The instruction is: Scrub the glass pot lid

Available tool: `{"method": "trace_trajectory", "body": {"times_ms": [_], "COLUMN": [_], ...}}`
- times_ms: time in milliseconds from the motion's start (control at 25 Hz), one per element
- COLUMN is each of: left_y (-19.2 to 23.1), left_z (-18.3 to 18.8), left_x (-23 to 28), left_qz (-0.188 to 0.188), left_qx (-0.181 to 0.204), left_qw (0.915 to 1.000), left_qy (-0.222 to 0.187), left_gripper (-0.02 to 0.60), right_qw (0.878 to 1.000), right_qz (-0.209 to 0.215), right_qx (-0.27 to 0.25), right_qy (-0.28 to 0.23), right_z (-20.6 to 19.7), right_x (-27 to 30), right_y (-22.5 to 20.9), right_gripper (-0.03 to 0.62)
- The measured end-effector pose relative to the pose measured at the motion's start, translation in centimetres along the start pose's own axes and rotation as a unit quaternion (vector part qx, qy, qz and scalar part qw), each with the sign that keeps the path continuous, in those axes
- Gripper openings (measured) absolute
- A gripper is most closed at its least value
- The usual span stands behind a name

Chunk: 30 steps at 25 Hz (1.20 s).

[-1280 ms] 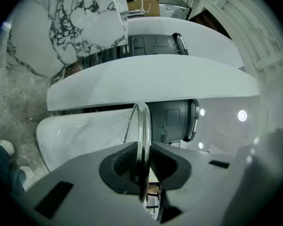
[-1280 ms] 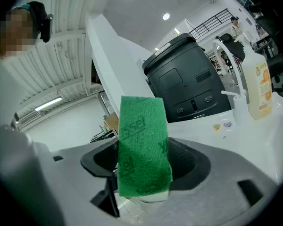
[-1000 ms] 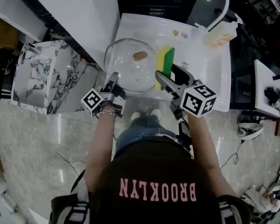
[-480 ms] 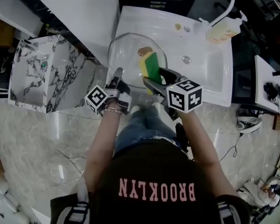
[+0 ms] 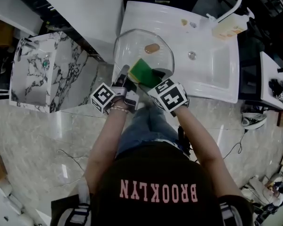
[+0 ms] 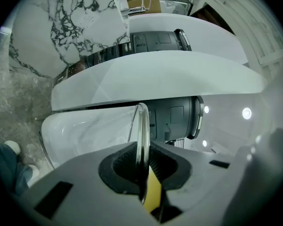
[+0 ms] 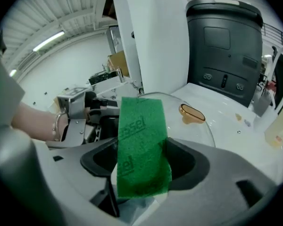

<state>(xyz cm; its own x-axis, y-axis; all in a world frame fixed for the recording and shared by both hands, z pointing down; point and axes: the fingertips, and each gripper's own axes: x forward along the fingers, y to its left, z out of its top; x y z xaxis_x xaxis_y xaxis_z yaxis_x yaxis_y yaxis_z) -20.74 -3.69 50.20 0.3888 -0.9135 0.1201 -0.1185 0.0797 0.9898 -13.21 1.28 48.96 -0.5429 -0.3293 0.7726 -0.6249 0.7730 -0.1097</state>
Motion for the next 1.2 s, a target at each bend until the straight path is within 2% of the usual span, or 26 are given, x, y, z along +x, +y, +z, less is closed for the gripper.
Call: {"method": "trace_trajectory", "body": {"times_ms": [240,440,560,840,960,1200], "left_y": [0.1,0.0,-0.1,-0.4,-0.5,-0.7], "left_z": [0.0,-0.1,-0.1,-0.3,-0.3,-0.3], "left_x": [-0.1,-0.1,-0.1,-0.1,-0.1,-0.1], "left_qz": [0.007,0.011,0.013,0.019,0.02,0.024], "left_qx": [-0.005,-0.008,-0.01,-0.012,-0.013,-0.015], "left_qw": [1.0,0.9999,0.9999,0.9997,0.9997,0.9996], "left_qy": [-0.001,-0.001,-0.001,-0.005,-0.005,-0.007], "left_gripper": [0.043,0.043,0.043,0.043,0.043,0.043], "right_qw": [1.0,0.995,0.994,0.996,0.996,0.997], "right_qz": [-0.008,-0.022,-0.02,0.014,0.016,0.046], "right_qx": [-0.018,-0.081,-0.093,-0.071,-0.064,-0.015], "right_qy": [0.017,0.047,0.052,0.057,0.064,0.058], "right_z": [-0.1,-1.4,-1.8,-3.2,-4.3,-5.6], "right_x": [0.3,0.0,-0.2,-0.7,-0.7,-0.8], "right_y": [0.5,0.2,-0.3,-2.4,-4.2,-7.1], "right_gripper": [0.29,0.29,0.29,0.29,0.29,0.29]}}
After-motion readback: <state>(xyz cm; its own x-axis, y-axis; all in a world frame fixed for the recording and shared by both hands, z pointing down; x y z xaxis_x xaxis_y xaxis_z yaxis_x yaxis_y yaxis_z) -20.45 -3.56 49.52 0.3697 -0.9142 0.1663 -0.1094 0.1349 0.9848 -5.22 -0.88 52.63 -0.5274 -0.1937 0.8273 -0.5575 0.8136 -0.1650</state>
